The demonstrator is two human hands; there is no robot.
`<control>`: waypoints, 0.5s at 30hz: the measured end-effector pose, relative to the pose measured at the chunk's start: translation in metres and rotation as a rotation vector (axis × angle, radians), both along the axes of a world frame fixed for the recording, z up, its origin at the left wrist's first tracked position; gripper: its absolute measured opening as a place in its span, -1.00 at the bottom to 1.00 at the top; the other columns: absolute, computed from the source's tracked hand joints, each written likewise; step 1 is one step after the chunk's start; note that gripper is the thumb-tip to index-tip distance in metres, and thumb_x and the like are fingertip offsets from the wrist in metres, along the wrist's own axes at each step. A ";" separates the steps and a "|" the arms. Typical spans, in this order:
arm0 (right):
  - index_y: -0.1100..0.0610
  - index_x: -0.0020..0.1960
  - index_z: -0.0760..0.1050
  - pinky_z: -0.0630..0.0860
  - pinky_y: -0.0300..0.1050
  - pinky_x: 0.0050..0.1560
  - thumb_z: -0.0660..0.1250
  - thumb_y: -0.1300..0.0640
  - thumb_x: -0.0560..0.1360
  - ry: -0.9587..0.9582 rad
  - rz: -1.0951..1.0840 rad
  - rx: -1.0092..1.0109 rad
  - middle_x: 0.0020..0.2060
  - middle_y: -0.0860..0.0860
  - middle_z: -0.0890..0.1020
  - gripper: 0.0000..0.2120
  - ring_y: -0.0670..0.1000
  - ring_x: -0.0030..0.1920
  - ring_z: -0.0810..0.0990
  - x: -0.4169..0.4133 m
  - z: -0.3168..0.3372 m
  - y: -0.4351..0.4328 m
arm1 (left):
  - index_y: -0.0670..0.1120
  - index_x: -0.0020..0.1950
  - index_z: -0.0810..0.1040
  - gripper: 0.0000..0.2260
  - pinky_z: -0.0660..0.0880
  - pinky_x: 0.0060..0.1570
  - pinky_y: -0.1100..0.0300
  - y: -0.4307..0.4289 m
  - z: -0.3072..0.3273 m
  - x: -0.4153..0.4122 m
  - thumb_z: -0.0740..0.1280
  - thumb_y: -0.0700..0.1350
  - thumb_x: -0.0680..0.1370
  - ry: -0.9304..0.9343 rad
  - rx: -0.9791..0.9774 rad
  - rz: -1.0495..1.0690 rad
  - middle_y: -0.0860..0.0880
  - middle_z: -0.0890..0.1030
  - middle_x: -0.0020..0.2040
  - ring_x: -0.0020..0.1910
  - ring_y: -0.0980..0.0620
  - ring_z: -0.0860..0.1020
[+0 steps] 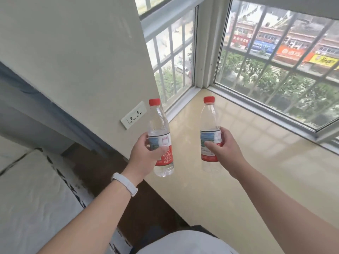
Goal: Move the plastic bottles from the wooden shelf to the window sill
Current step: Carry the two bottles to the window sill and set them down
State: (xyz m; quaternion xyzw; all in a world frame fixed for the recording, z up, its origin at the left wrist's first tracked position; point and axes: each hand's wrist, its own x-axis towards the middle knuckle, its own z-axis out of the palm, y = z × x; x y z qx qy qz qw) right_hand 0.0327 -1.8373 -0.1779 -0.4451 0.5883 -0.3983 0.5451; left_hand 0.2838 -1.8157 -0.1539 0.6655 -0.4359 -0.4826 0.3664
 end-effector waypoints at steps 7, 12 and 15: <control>-0.22 0.10 0.40 0.56 -0.12 -0.01 0.42 0.25 0.46 -0.002 -0.092 0.069 0.02 -0.07 0.64 -0.57 -0.14 -0.05 0.66 -0.011 -0.022 -0.018 | 0.02 0.22 0.54 -0.63 0.60 -0.03 0.11 -0.052 -0.026 -0.009 0.53 -0.15 0.46 -0.018 0.057 -0.079 0.01 0.65 0.09 0.05 0.04 0.64; -0.24 0.14 0.37 0.58 -0.11 0.04 0.42 0.24 0.46 0.019 -0.196 0.127 0.05 -0.09 0.64 -0.54 -0.16 -0.04 0.66 -0.013 -0.041 -0.029 | -0.01 0.23 0.52 -0.62 0.57 -0.08 0.17 -0.090 -0.053 -0.019 0.54 -0.17 0.47 0.010 0.104 -0.163 0.00 0.65 0.09 0.04 0.04 0.64; -0.16 0.23 0.36 0.57 -0.13 0.04 0.43 0.24 0.46 0.035 -0.254 0.168 0.06 -0.09 0.62 -0.52 -0.16 -0.02 0.65 -0.011 -0.052 -0.038 | 0.02 0.24 0.52 -0.60 0.61 0.00 0.08 -0.114 -0.069 -0.023 0.54 -0.15 0.46 0.029 0.139 -0.226 0.00 0.65 0.11 0.07 0.02 0.65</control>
